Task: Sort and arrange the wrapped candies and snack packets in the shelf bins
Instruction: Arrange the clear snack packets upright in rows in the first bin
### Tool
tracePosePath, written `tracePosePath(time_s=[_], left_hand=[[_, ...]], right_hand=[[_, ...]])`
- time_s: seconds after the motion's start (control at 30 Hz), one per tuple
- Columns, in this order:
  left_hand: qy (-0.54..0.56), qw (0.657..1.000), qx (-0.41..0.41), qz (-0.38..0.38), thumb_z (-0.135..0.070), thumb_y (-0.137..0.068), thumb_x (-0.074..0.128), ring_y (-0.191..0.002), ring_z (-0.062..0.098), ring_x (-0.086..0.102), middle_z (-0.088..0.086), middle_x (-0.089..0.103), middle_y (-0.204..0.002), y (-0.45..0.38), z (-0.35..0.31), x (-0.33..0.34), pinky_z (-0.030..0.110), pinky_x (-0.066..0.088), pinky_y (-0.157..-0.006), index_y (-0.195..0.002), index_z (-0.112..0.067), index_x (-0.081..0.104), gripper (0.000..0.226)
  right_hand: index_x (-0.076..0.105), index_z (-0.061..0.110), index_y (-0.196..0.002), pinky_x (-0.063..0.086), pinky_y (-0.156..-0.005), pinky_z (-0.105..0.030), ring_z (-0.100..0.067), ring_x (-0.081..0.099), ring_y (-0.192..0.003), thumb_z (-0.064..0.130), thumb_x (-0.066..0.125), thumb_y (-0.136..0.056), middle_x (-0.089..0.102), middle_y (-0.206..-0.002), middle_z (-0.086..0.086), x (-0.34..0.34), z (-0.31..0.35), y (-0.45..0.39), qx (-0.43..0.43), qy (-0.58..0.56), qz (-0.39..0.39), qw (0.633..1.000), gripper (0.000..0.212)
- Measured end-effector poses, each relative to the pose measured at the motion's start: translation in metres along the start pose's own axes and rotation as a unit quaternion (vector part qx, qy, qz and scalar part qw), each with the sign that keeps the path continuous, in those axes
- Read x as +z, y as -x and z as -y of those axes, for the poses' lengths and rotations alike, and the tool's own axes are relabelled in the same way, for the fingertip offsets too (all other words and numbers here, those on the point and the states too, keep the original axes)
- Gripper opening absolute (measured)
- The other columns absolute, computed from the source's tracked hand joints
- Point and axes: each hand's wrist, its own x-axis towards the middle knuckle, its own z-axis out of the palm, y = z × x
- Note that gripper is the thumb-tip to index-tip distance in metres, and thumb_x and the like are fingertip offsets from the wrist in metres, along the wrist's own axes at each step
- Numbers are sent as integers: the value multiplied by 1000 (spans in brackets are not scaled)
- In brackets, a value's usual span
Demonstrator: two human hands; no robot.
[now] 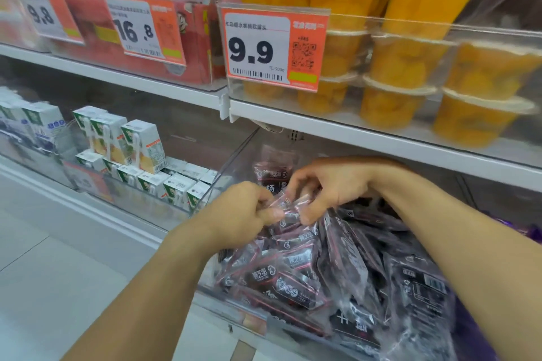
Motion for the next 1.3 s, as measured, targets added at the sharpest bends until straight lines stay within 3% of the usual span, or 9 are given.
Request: tracePosePath(time_s=[0.17,0.4,0.57,0.7,0.83,0.93,1.07,1.2,1.3], left_hand=[[11,999,43,-20,-43,-93,63,-78,27,66,11,70,-83,15,-1,-4,50,54,-77,-91,-19,68,25],[38,998,5,-40,-58,-79,71,-97,3,66,-12,71,-105,36,6,-8,36,55,-91,-115,-29,61,47],[6,995,-2,-98,-48,-91,62,-69,3,62,-8,69,-79,37,0,-2,24,48,-65,-94,-26,58,23],[-54,987,11,-152,-40,-95,59,-53,6,49,-4,52,-59,36,-4,3,20,30,-49,-73,-27,47,28],[16,973,54,-226,-37,-97,55,-58,10,48,-4,54,-64,38,-3,5,25,37,-56,-79,-25,51,23],[138,944,72,-289,-36,-97,56,-71,7,60,-4,65,-77,41,-9,2,23,47,-64,-88,-22,59,17],[282,885,83,-362,-45,-92,50,-70,8,60,-6,65,-78,42,-24,-5,22,49,-65,-93,-14,61,33],[332,914,1,-235,-65,-86,54,-96,20,68,6,70,-105,46,-16,-17,41,56,-89,-111,-18,60,54],[273,951,-2,-148,-41,-88,68,-104,10,68,-5,72,-112,55,-5,-21,40,53,-97,-121,-22,56,40]], right_hand=[[62,33,-120,48,-82,-24,-2,59,-89,40,88,-68,62,-100,17,5,11,2,-64,66,-30,995,59],[63,2,-90,45,-62,-32,-14,52,-65,23,83,-78,56,-83,-17,3,1,0,-150,-7,-98,984,32],[63,23,-102,50,-84,-52,-34,61,-91,43,76,-83,65,-100,-11,9,-4,-9,-173,3,-133,976,31],[58,24,-119,52,-80,-29,-12,60,-85,34,86,-75,60,-106,7,6,-4,-5,-129,5,-65,989,53],[57,22,-122,52,-76,-23,0,61,-80,18,88,-72,58,-105,6,5,-5,-4,-142,-74,-94,983,59],[59,24,-111,57,-83,-44,-26,68,-96,24,88,-70,64,-113,-3,6,-2,-4,-179,-166,-145,959,49],[57,16,-111,56,-68,-37,-24,64,-88,31,75,-70,65,-108,-3,15,17,-1,-208,-290,-156,921,47],[60,15,-90,54,-64,-41,-31,66,-65,59,75,-70,70,-81,-2,38,31,-8,-193,-284,-186,920,50],[60,7,-85,48,-53,-32,-24,63,-53,59,72,-71,66,-73,-16,45,38,-10,-181,-252,-234,921,55]])
